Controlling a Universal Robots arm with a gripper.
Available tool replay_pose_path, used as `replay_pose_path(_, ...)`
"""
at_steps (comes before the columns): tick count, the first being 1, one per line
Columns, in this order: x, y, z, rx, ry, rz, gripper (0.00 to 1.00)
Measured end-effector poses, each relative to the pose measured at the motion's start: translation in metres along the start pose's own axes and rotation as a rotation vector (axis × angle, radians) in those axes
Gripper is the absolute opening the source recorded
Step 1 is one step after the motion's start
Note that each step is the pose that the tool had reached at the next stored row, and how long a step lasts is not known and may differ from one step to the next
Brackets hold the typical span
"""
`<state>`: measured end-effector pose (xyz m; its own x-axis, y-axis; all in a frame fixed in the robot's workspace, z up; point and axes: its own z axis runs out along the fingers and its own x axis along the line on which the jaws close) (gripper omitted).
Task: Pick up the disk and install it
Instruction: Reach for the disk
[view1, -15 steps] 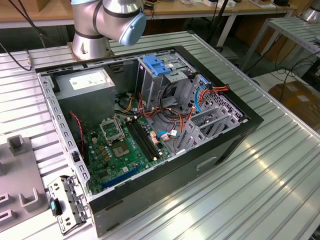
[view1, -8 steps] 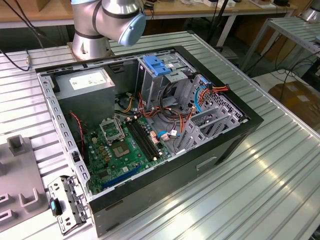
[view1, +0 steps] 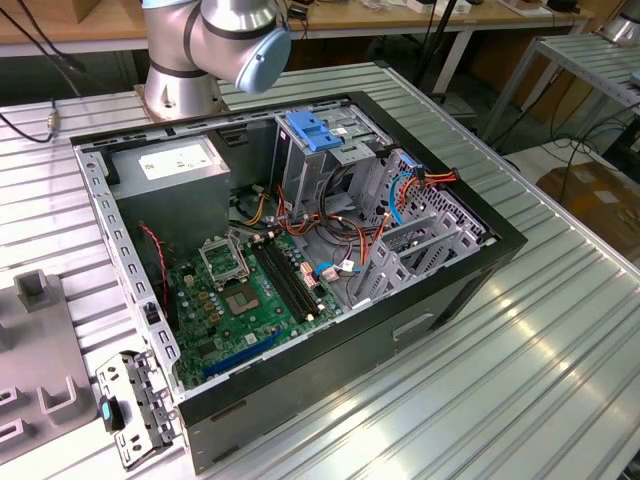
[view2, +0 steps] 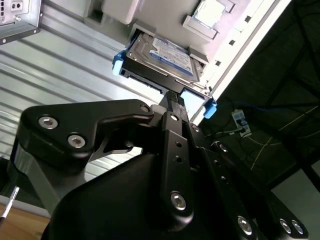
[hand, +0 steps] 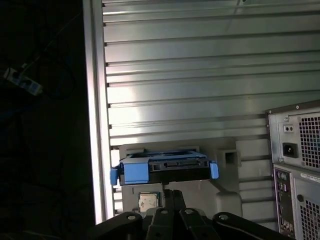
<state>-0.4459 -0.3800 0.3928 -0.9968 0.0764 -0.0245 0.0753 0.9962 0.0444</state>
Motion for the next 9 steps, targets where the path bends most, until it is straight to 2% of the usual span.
replay_pose_path(9,0.0239,0.0014,-0.0003,0.0000,-0.0001,0.001,0.11)
